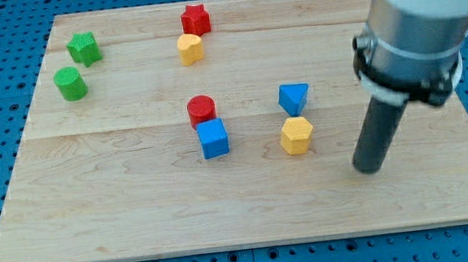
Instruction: Put the yellow hexagon to the bottom side of the yellow heart
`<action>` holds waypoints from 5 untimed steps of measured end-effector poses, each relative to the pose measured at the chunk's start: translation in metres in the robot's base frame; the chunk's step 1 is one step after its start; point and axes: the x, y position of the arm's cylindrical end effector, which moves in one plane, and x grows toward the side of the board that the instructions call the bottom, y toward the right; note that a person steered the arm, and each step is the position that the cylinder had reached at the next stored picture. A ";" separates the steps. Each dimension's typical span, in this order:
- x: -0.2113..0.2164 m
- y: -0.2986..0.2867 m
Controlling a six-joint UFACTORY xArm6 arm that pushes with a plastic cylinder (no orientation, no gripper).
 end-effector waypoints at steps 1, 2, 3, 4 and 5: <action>0.000 -0.042; -0.002 -0.053; -0.002 -0.052; -0.021 -0.080; -0.040 -0.083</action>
